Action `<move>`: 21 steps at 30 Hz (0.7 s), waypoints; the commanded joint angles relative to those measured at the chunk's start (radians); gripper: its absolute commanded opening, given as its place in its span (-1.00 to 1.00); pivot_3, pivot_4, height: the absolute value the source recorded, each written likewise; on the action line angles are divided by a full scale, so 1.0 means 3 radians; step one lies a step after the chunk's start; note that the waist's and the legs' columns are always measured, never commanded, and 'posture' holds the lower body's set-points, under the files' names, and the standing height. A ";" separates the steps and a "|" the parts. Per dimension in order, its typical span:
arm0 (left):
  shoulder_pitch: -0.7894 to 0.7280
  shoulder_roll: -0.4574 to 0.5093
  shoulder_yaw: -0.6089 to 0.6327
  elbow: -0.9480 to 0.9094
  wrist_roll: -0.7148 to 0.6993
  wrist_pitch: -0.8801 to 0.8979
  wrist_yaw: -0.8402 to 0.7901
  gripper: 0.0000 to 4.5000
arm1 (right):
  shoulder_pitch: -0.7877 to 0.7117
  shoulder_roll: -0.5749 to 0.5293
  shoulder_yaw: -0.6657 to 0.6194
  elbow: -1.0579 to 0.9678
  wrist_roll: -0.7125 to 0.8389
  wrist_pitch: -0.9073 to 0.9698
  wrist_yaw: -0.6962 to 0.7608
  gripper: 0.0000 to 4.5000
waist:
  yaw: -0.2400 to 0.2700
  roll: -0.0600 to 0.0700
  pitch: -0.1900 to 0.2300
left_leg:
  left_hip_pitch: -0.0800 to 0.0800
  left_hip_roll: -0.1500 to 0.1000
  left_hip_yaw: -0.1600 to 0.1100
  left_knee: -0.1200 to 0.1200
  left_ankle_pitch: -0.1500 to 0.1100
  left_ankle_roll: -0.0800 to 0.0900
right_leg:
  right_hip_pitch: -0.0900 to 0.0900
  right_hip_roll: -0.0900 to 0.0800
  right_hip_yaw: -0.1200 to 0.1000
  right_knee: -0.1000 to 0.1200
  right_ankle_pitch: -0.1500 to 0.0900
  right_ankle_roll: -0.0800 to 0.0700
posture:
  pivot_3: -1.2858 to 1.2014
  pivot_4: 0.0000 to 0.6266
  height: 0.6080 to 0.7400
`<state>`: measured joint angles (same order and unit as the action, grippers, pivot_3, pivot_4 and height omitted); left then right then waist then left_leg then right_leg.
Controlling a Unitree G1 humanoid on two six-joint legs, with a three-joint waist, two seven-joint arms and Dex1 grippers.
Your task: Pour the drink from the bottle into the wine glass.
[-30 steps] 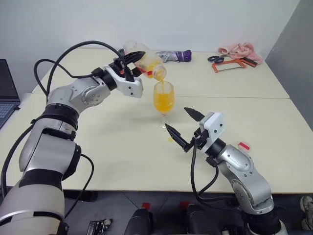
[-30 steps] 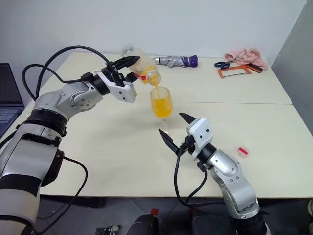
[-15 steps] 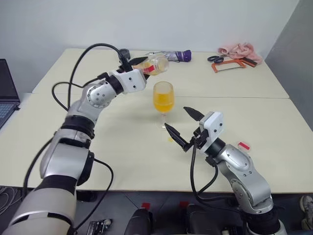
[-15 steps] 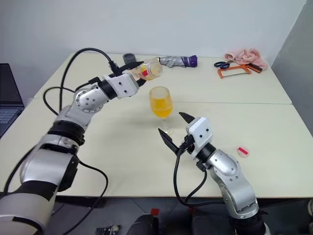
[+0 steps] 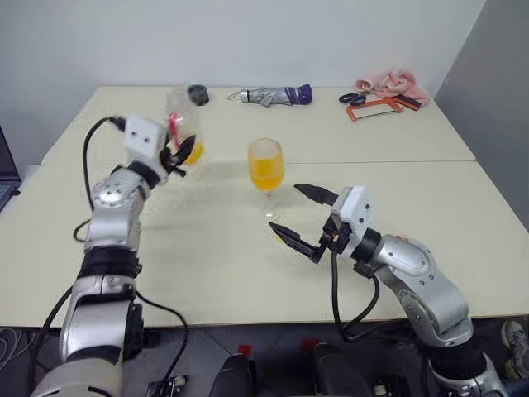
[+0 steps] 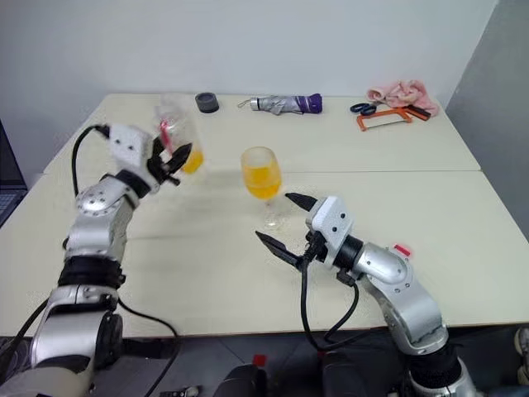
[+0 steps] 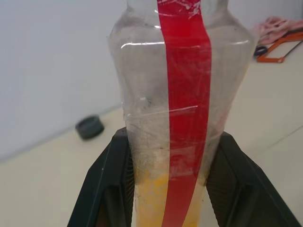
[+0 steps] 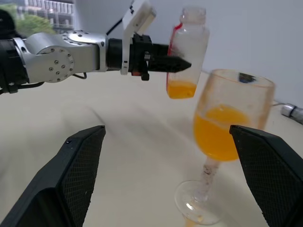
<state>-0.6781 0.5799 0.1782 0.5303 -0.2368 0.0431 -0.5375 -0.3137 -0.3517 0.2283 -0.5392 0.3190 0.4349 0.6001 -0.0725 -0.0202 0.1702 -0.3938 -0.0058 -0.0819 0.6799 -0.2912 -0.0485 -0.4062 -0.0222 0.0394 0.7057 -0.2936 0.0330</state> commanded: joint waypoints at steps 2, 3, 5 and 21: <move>0.0246 0.0111 0.0285 -0.0385 -0.0250 0.0329 -0.0049 -0.25 | -0.0245 0.0020 0.0030 0.0113 -0.0005 0.0077 0.0037 1.00 | 0.0004 -0.0004 -0.0002 | 0.0000 0.0000 0.0000 0.0001 0.0000 0.0000 | 0.0000 -0.0001 0.0000 0.0001 0.0000 0.0000 | 0.03 -0.52 1.00; 0.0302 0.0116 0.0329 -0.0419 -0.0296 0.0392 -0.0067 -0.25 | -0.0280 0.0021 0.0052 0.0144 -0.0023 0.0083 0.0044 1.00 | 0.0019 -0.0006 -0.0004 | 0.0000 0.0000 0.0000 0.0001 0.0000 0.0000 | 0.0000 -0.0001 0.0000 0.0001 0.0000 0.0000 | 0.03 -0.52 1.00; 0.0414 0.0139 0.0365 -0.0467 -0.0297 0.0416 -0.0086 -0.25 | -0.0341 0.0015 0.0108 0.0199 -0.0065 0.0097 0.0064 1.00 | 0.0044 -0.0009 -0.0005 | 0.0000 0.0000 -0.0001 0.0002 0.0001 -0.0001 | 0.0000 -0.0002 0.0000 0.0001 0.0000 0.0000 | 0.03 -0.52 1.00; 0.0728 -0.0060 0.0599 -0.0413 -0.0374 0.0349 -0.0015 -0.10 | -0.0587 0.0032 0.0354 0.0387 -0.0279 0.0210 0.0071 1.00 | 0.0068 -0.0013 -0.0008 | 0.0001 0.0001 0.0001 0.0001 -0.0001 0.0001 | 0.0000 -0.0006 0.0001 0.0000 0.0000 0.0000 | 0.03 -0.52 1.00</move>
<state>-0.4621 0.5605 0.3250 0.4302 -0.3305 0.1643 -0.5415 -0.4676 -0.3426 0.3379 -0.4051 0.2415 0.4952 0.6140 -0.0520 -0.0240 0.1679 -0.3936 -0.0053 -0.0815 0.6803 -0.2914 -0.0481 -0.4061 -0.0242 0.0399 0.7058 -0.2935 0.0329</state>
